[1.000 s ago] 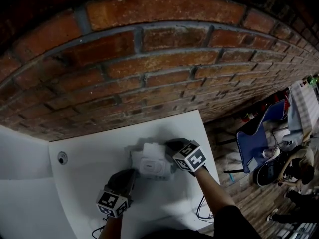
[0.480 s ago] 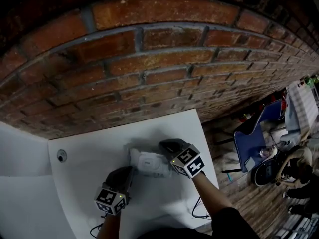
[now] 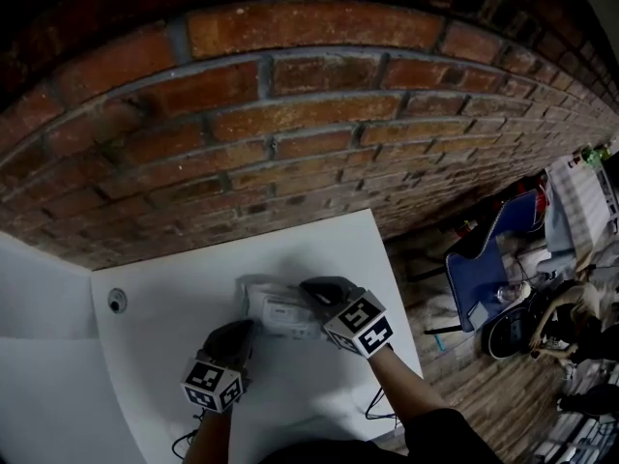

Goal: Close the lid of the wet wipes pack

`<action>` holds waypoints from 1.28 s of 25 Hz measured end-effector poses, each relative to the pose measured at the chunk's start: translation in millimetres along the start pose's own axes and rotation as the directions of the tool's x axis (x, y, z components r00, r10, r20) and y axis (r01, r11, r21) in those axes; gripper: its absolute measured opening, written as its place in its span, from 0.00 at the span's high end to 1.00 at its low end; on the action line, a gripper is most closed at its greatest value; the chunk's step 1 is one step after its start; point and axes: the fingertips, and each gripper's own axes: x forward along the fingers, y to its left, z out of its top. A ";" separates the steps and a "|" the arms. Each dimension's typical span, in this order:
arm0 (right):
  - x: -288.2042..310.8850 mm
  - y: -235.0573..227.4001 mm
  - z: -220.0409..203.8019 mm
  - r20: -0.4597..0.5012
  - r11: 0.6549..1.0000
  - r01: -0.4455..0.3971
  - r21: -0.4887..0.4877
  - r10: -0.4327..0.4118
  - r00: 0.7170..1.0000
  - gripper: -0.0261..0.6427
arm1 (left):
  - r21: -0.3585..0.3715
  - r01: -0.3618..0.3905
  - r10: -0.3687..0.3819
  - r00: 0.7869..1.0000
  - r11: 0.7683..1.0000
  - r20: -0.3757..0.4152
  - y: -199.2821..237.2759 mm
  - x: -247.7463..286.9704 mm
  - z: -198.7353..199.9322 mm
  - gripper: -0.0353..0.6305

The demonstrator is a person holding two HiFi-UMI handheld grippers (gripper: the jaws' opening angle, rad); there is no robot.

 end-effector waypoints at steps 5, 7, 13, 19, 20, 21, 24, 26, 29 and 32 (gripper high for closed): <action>-6.7 15.8 3.9 0.015 1.000 0.004 0.004 -0.004 1.000 0.96 | 0.003 0.010 -0.010 1.000 1.000 0.004 -4.3 -4.3 1.9 0.95; -8.2 20.5 3.8 0.020 1.000 0.011 0.007 -0.012 1.000 0.96 | 0.005 0.012 -0.012 1.000 1.000 0.006 -5.1 -6.7 2.4 0.95; -9.1 38.9 0.1 0.037 0.999 0.029 0.032 -0.031 0.999 0.96 | 0.007 0.009 -0.009 1.000 1.000 0.008 -4.3 -18.2 1.1 0.95; -6.1 54.6 -3.3 0.051 0.997 0.062 0.037 -0.064 0.997 0.96 | -0.003 0.007 -0.007 1.000 1.000 0.003 -3.3 -31.1 -5.2 0.95; -5.2 56.8 -4.0 0.054 0.997 0.066 0.041 -0.068 0.996 0.96 | -0.006 0.008 -0.008 1.000 1.000 0.001 -3.2 -32.8 -6.8 0.95; -4.3 58.8 -4.2 0.056 0.997 0.069 0.044 -0.072 0.996 0.96 | -0.010 0.008 -0.008 1.000 1.000 0.000 -3.1 -34.4 -8.3 0.95; -2.4 63.0 -4.3 0.065 0.996 0.079 0.048 -0.083 0.994 0.96 | -0.018 0.011 -0.011 1.000 1.000 -0.003 -3.4 -38.1 -11.2 0.95; -1.8 65.8 -5.7 0.066 0.995 0.082 0.052 -0.086 0.994 0.96 | -0.018 0.014 -0.014 1.000 1.000 -0.004 -4.3 -39.8 -12.1 0.95; -0.7 70.0 -10.3 0.057 0.995 0.087 0.055 -0.091 0.994 0.96 | -0.017 0.021 -0.022 1.000 1.000 -0.005 -6.1 -41.6 -13.1 0.95; 0.7 73.1 -17.6 0.042 0.994 0.095 0.061 -0.097 0.994 0.96 | -0.017 0.028 -0.028 1.000 0.999 -0.008 -7.2 -42.8 -15.7 0.95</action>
